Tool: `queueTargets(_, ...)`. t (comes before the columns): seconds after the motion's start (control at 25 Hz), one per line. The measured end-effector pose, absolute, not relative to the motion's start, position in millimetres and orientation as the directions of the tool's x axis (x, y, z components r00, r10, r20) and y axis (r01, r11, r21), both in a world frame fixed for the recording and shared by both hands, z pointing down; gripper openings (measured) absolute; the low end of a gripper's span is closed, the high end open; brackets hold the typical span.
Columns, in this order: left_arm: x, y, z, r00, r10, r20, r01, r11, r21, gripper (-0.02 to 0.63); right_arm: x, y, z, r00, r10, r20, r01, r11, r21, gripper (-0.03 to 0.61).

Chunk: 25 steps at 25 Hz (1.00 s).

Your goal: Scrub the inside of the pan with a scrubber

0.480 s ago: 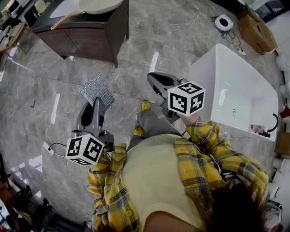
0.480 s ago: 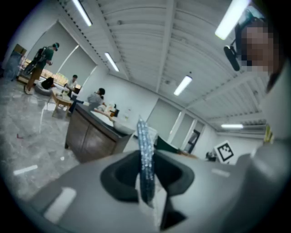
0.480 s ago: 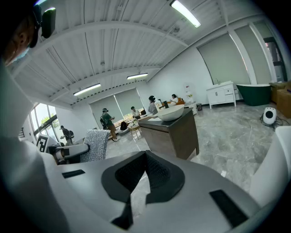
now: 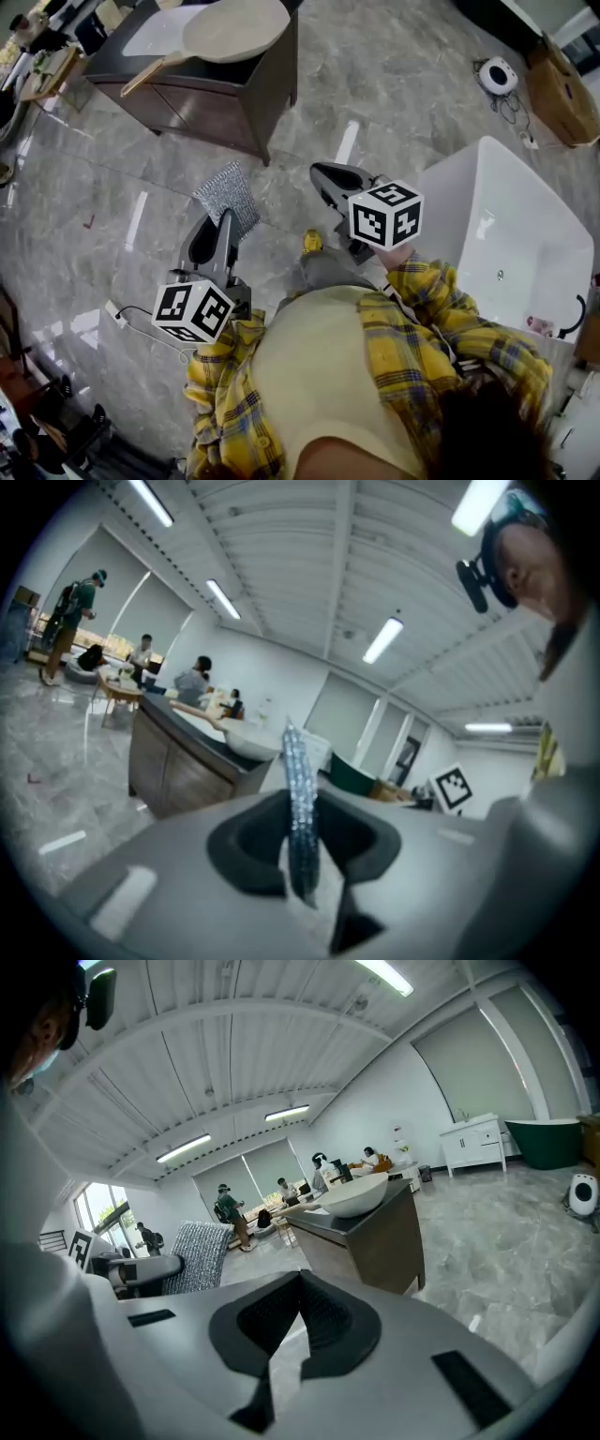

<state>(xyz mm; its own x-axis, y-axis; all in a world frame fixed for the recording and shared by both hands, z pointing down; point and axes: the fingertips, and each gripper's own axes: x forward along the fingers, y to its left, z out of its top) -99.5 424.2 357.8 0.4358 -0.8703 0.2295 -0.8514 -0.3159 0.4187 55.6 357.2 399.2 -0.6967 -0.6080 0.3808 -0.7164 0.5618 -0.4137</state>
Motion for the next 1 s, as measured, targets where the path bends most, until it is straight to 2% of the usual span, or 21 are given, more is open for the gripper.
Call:
queueTargets(0.4,-81,310,347,0.383,-0.896,0.227,-0.876,-0.274,0.396,0.081,56,254,398,-0.776,-0.519,0.358,-0.630,0.628,-0.457,0.015)
queueTargets(0.72,-70,259,354,0.405,-0.882,0.242,-0.872,-0.293,0.393,0.081,66,212,404,-0.779,-0.529,0.336,-0.624,0.601,-0.500,0.015)
queueTargets(1.0,-76,208,342,0.408,-0.883,0.232,-0.888,-0.324,0.325,0.081,67,177,403,-0.764,-0.551,0.335,-0.641,0.589,-0.493,0.015)
